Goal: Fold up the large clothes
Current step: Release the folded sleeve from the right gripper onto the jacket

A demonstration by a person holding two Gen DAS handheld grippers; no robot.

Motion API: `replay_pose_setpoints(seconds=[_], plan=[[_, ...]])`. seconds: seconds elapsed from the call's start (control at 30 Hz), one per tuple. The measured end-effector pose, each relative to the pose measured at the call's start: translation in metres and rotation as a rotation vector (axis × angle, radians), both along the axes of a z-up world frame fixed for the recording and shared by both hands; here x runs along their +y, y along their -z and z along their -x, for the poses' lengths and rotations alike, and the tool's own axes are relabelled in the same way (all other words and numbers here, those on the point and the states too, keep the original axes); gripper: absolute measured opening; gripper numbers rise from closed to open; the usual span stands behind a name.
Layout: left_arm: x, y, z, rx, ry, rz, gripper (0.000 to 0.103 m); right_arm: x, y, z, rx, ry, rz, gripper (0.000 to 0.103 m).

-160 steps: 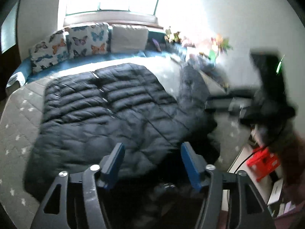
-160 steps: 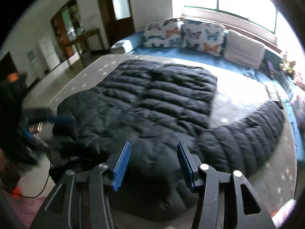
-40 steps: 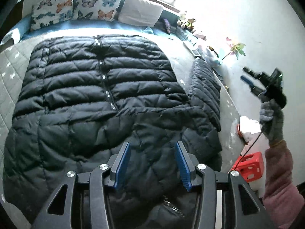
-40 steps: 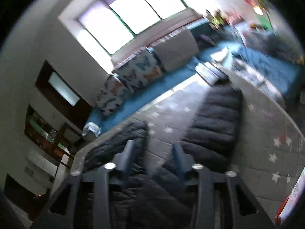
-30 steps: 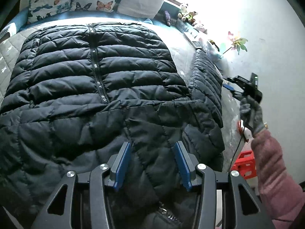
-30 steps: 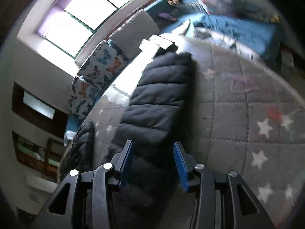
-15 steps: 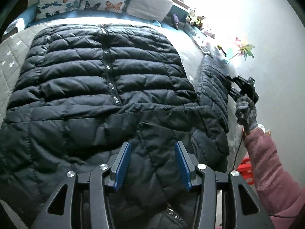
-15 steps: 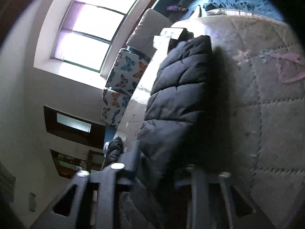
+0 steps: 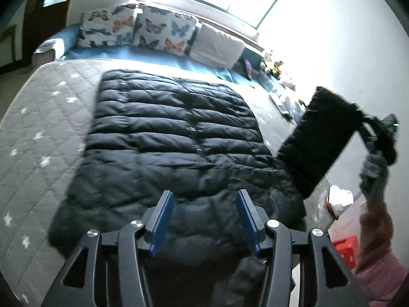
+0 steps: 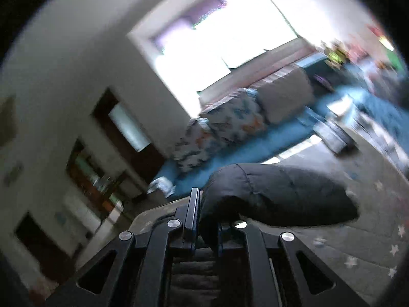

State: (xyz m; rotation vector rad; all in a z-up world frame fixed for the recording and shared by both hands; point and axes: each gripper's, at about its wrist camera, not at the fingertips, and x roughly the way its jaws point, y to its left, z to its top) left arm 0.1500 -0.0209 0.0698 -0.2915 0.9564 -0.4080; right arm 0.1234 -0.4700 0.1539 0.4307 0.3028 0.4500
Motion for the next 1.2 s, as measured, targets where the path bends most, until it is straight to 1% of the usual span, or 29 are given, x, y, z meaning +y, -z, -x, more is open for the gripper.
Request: replay_pose_setpoints(seconds=[0.07,0.1,0.13,0.17,0.2,0.27,0.33,0.37,0.43,0.47,0.5,0.53,0.57,0.63,0.7,0.8,0.83,0.87,0.9,0.93,0.97,1.03,1.1,1.13,1.17,1.2], plan=[[0.018,0.001,0.01,-0.011,-0.024,0.008,0.055,0.049,-0.017,0.021,-0.048,-0.065,0.09,0.013],[0.029,0.001,0.017,-0.015,-0.041,0.015,0.055,0.084,-0.023,0.031,-0.065,-0.114,0.157,0.013],[0.038,0.002,0.023,-0.021,-0.055,0.02,0.055,0.108,-0.023,0.036,-0.07,-0.143,0.212,0.013],[0.048,0.003,0.029,-0.026,-0.07,0.025,0.055,0.141,-0.019,0.043,-0.073,-0.183,0.29,0.013],[0.058,0.006,0.036,-0.026,-0.085,0.033,0.055,0.163,-0.012,0.047,-0.067,-0.216,0.336,0.013],[0.074,0.012,0.048,-0.021,-0.098,0.046,0.055,0.221,0.016,0.056,-0.032,-0.289,0.466,0.013],[0.087,0.019,0.062,-0.019,-0.114,0.048,0.055,0.275,0.061,0.061,0.019,-0.351,0.619,0.013],[0.092,0.023,0.066,-0.014,-0.121,0.051,0.055,0.289,0.076,0.057,0.043,-0.364,0.656,0.013],[0.103,0.032,0.074,0.01,-0.129,0.067,0.055,0.319,0.117,0.052,0.132,-0.396,0.739,0.014],[0.108,0.037,0.079,0.021,-0.13,0.083,0.055,0.329,0.132,0.05,0.161,-0.406,0.775,0.017],[0.111,0.04,0.083,0.028,-0.129,0.091,0.055,0.34,0.146,0.052,0.18,-0.41,0.829,0.018],[0.114,0.043,0.086,0.032,-0.127,0.1,0.055,0.348,0.157,0.053,0.171,-0.403,0.891,0.02],[0.116,0.045,0.089,0.035,-0.124,0.11,0.055,0.35,0.162,0.055,0.167,-0.401,0.917,0.024],[0.117,0.044,0.093,0.04,-0.119,0.132,0.055,0.354,0.162,0.058,0.15,-0.407,0.966,0.025],[0.119,0.035,0.096,0.016,-0.112,0.165,0.055,0.353,0.154,0.062,0.136,-0.421,0.976,0.027],[0.121,0.016,0.101,-0.041,-0.11,0.193,0.056,0.344,0.14,0.073,0.137,-0.467,0.943,0.03],[0.119,0.01,0.1,-0.055,-0.112,0.193,0.061,0.342,0.139,0.078,0.139,-0.48,0.92,0.03],[0.118,0.005,0.098,-0.064,-0.117,0.187,0.063,0.337,0.136,0.073,0.151,-0.497,0.887,0.03],[0.116,0.002,0.096,-0.071,-0.124,0.174,0.063,0.327,0.129,0.074,0.162,-0.512,0.847,0.03],[0.114,0.0,0.092,-0.07,-0.129,0.161,0.063,0.324,0.131,0.08,0.165,-0.514,0.822,0.03],[0.111,-0.001,0.089,-0.066,-0.139,0.144,0.063,0.315,0.126,0.081,0.166,-0.502,0.802,0.03],[0.104,-0.007,0.079,-0.068,-0.147,0.136,0.063,0.292,0.116,0.076,0.174,-0.445,0.77,0.03],[0.097,-0.017,0.07,-0.084,-0.141,0.149,0.063,0.261,0.108,0.061,0.213,-0.336,0.77,0.03],[0.095,-0.022,0.065,-0.094,-0.138,0.147,0.063,0.249,0.106,0.056,0.229,-0.298,0.77,0.03],[0.091,-0.027,0.06,-0.107,-0.131,0.139,0.063,0.23,0.104,0.044,0.248,-0.231,0.774,0.03],[0.083,-0.032,0.055,-0.121,-0.11,0.135,0.063,0.22,0.104,0.038,0.259,-0.196,0.78,0.03]])
